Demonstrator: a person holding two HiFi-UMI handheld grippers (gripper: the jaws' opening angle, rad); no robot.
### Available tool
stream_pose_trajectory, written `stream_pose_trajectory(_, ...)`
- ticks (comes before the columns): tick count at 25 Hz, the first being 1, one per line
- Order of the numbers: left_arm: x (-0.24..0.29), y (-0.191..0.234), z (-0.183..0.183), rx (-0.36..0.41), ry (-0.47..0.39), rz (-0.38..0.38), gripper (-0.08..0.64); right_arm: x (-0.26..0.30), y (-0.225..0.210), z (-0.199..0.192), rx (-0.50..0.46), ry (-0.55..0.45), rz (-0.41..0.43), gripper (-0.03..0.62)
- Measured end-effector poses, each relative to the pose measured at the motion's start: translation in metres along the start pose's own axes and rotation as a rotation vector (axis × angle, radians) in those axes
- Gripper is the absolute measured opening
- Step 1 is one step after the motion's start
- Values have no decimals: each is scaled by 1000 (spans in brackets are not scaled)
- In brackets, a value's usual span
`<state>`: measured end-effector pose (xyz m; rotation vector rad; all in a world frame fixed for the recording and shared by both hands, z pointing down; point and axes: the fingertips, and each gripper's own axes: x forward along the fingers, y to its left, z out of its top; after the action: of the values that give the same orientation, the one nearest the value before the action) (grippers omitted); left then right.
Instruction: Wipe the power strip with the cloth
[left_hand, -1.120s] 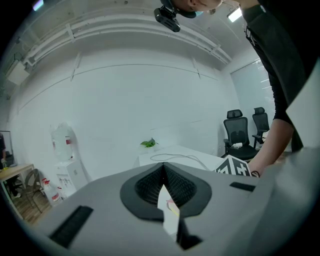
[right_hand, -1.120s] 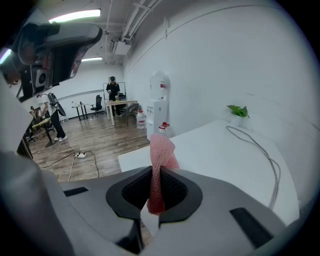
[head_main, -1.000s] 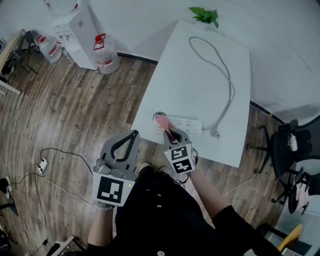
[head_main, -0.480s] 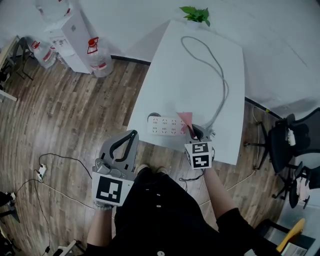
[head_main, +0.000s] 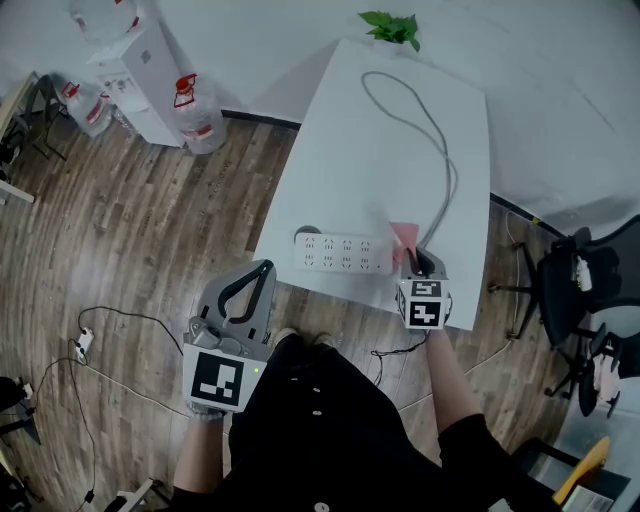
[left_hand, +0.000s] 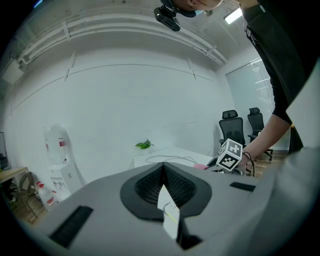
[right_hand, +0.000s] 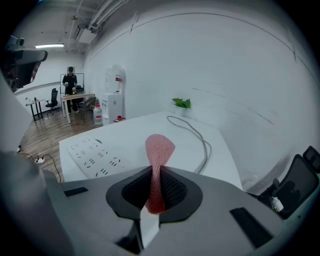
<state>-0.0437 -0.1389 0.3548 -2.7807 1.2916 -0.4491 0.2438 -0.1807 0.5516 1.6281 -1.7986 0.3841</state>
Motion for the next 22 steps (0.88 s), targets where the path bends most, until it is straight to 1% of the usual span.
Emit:
stream_pose_trajectory(3, 1, 1, 0, 2, 1, 3, 11, 3, -6, -4, 2, 11, -15, 55)
stream_pose_trajectory(6, 0, 2, -1, -3, 2, 8, 11, 6, -5, -6, -1, 23, -11, 55)
stream_pose_trajectory(12, -3, 4, -4, -6, 9, 17, 11, 13, 14, -8, -20, 34, 27, 55)
stream_pose_trajectory(22, -9, 10, -7, -6, 15, 32, 11, 19, 52, -1, -60, 35, 99, 55)
